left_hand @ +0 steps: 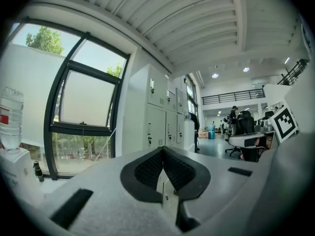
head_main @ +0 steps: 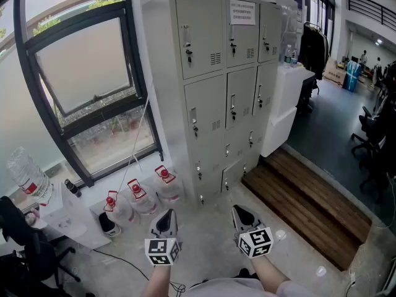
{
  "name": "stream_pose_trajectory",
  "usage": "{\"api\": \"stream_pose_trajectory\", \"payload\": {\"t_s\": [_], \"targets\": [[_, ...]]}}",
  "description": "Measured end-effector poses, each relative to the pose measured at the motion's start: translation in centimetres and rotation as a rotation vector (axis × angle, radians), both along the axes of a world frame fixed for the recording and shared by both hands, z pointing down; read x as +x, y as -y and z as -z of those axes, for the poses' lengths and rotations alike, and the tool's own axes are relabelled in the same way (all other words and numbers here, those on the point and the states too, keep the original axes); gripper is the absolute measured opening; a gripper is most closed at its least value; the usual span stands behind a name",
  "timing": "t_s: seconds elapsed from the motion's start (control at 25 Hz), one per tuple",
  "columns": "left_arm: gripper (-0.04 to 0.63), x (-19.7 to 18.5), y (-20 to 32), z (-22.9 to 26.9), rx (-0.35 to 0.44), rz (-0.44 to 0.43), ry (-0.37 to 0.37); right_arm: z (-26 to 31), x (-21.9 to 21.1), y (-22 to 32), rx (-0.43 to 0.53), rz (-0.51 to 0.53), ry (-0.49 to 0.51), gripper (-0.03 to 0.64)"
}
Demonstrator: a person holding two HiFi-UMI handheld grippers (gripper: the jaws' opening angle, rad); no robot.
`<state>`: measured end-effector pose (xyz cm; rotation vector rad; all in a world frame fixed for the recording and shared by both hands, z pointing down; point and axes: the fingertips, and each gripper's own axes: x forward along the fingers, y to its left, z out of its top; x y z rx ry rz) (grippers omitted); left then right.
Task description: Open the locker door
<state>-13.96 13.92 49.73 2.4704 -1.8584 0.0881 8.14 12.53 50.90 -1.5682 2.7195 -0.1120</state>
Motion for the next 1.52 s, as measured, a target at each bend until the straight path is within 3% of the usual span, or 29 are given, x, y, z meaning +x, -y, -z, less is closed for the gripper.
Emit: {"api": "stream_pose_trajectory", "payload": {"t_s": [0.52, 1.0, 1.16, 1.52], "targets": [[0.002, 0.1, -0.6, 0.0, 0.011, 0.003, 0.034, 0.1, -0.3, -0.8, 0.012, 0.001, -0.001, 0.012], [0.002, -1.5, -0.7, -0.4, 0.011, 0.013, 0.030, -0.2, -1.8, -0.7, 0.015, 0.017, 0.001, 0.012], [0.002, -2.5, -0.5, -0.6, -0.002, 0.031, -0.007, -0.8, -2.4, -0.4, -0.002, 0.031, -0.002, 0.012], [0.002, -4.9, 4.0, -1.4, -0.015, 0.082, -0.003, -1.7, -4.8, 5.6, -0.012, 0.078, 0.011, 0.013]]}}
